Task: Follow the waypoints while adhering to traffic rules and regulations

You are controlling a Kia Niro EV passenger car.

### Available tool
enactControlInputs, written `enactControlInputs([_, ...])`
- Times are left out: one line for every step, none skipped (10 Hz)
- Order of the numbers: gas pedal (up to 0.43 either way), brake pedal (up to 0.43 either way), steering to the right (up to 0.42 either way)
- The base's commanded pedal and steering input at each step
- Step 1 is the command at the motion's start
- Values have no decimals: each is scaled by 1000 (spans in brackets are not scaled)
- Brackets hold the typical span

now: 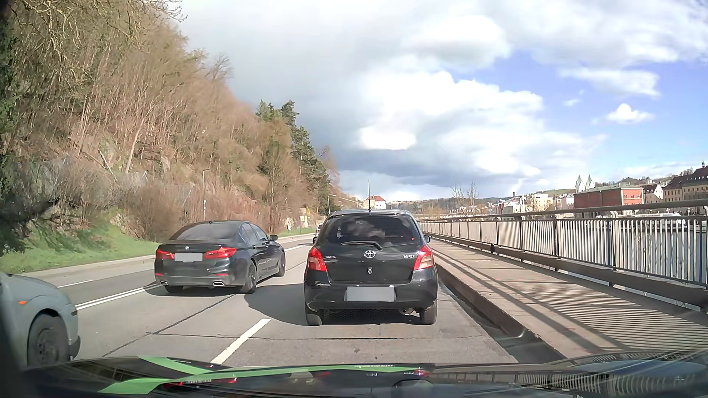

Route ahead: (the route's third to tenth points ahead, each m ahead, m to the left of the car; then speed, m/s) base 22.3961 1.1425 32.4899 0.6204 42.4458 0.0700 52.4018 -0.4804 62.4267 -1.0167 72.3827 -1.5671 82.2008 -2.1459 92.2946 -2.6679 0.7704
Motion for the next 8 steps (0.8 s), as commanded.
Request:
enactControlInputs([8, 0, -2])
enactControlInputs([67, 0, -2])
enactControlInputs([138, 0, -1])
enactControlInputs([177, 0, 0])
enactControlInputs([177, 0, 0])
enactControlInputs([169, 0, 0])
enactControlInputs([169, 0, 0])
enactControlInputs([157, 0, 1])
